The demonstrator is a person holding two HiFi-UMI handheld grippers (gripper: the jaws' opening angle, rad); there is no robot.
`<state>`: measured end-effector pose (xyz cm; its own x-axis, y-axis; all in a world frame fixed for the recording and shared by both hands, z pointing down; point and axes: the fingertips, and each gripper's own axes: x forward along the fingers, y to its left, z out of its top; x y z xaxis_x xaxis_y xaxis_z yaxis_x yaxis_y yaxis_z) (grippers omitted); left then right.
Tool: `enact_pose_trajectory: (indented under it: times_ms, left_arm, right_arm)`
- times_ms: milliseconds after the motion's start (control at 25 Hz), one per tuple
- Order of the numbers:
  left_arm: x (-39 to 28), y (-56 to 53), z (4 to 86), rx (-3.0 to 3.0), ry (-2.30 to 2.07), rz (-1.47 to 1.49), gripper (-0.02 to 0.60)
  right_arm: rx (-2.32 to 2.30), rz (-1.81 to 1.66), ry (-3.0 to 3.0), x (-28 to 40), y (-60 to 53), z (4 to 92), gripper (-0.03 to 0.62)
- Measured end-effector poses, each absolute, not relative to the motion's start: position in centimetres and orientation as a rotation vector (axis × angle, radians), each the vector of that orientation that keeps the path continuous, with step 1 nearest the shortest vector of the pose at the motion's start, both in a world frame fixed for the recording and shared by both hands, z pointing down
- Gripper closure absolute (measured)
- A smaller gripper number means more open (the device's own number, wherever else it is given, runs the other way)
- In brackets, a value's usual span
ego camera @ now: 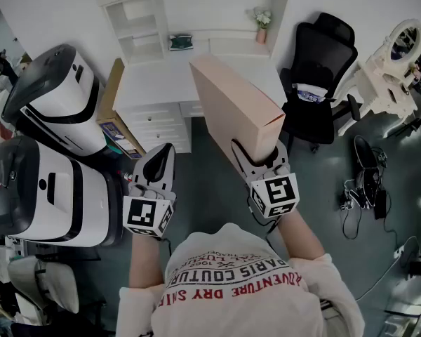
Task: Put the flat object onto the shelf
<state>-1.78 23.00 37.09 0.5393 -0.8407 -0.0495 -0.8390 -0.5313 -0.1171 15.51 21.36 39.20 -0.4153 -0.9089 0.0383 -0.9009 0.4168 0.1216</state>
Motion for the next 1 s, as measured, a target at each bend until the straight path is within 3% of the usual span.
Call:
enact_pose_trajectory:
  times_ms: [1000]
  left_arm:
    - [-6.0,18.1,41.1,-2.715,1.522,-0.09,0.568]
  right_arm:
    - [1.673,-0.04,-2.526,13.4,17.0,41.3,0.306]
